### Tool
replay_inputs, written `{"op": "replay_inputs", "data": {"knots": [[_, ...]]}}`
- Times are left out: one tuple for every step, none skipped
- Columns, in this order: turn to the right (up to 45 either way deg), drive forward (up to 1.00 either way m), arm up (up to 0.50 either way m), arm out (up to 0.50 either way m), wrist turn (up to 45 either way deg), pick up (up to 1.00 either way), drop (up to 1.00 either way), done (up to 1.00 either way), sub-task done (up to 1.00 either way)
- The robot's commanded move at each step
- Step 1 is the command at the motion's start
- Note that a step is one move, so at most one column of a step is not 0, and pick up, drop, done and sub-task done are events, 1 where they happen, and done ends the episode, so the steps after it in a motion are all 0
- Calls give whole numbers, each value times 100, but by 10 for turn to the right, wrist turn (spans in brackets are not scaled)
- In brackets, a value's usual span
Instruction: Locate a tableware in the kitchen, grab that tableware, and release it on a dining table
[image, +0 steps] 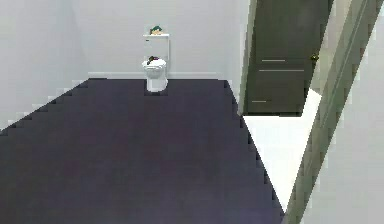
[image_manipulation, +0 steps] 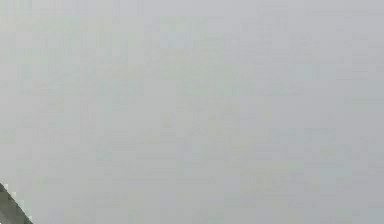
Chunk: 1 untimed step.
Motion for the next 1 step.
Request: {"op": "replay_inputs", "data": {"knots": [[30,0,0,0,0,0,0,0,0]]}}
